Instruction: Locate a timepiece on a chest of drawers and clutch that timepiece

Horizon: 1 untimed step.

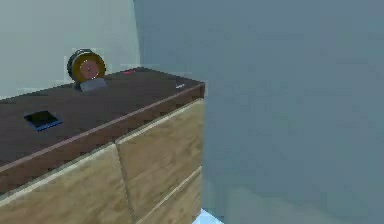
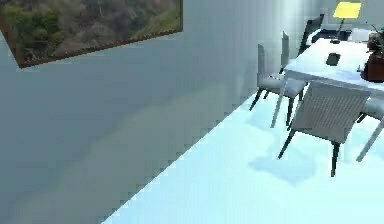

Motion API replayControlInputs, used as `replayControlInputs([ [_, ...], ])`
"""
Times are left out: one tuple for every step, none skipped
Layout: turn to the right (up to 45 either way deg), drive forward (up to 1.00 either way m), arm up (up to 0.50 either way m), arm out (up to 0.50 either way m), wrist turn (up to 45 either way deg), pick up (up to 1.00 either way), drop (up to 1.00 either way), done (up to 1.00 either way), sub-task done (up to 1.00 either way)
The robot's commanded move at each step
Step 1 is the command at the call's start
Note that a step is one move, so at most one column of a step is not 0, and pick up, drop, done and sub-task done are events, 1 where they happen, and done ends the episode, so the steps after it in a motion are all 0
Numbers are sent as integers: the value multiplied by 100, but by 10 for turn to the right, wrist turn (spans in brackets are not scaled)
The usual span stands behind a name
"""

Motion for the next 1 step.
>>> replayControlInputs([
  [-450,0,0,0,0,0,0,0,0],
])
